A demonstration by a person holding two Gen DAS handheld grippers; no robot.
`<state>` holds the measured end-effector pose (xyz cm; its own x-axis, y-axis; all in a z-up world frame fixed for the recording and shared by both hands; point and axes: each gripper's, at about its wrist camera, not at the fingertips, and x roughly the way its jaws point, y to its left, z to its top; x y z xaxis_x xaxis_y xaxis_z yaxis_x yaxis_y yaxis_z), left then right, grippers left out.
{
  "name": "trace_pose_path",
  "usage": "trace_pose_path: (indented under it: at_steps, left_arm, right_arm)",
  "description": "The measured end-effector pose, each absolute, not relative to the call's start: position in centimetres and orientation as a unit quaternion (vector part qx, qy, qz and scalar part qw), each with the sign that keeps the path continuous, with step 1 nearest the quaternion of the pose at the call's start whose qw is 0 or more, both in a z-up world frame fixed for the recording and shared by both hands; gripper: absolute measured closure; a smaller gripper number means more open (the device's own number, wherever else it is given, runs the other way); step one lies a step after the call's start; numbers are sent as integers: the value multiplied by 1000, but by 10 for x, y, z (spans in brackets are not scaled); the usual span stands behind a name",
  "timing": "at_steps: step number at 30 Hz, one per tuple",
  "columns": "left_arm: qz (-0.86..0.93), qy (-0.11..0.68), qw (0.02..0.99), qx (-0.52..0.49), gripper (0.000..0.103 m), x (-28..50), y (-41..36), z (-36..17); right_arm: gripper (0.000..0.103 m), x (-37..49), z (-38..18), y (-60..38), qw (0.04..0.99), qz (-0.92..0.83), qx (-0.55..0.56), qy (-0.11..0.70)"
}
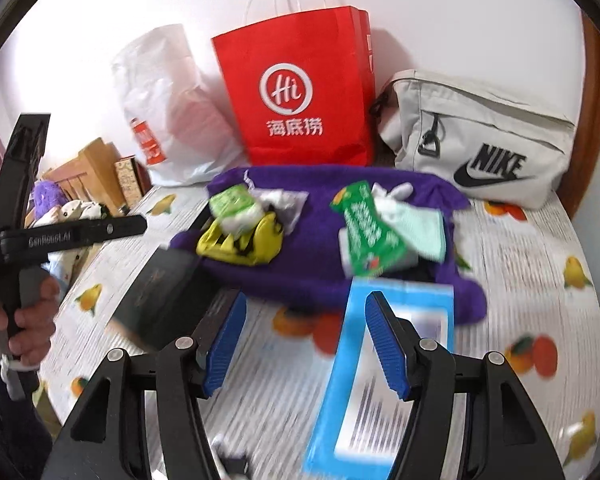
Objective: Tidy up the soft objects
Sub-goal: 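Open the left gripper to drop the wipes packet while the right gripper releases the snack packet, then lower the left gripper onto the orange-slice print pouch and close it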
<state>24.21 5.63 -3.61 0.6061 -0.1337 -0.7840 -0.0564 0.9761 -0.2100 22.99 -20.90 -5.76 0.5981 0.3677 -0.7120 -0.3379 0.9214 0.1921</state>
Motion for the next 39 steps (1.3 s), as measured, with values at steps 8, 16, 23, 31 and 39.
trace_pose_path:
  at_steps: [8, 16, 23, 31, 39]
  left_arm:
    - [-47, 448, 888, -90, 19, 184, 42, -43]
    - [-77, 470, 878, -55, 19, 138, 9, -73]
    - [-122, 501, 856, -32, 19, 114, -25, -121]
    - [-161, 518, 840, 23, 19, 106, -55, -144]
    - [-172, 495, 845, 106, 14, 94, -82, -155]
  right_arm:
    - [41, 163, -73, -222, 887, 185, 30, 421]
    - [40, 122, -77, -251, 898, 154, 59, 408]
    - [40, 97, -93, -278, 902, 126, 82, 404]
    - [40, 84, -119, -291, 893, 109, 96, 425]
    - [40, 83, -123, -291, 892, 112, 97, 427]
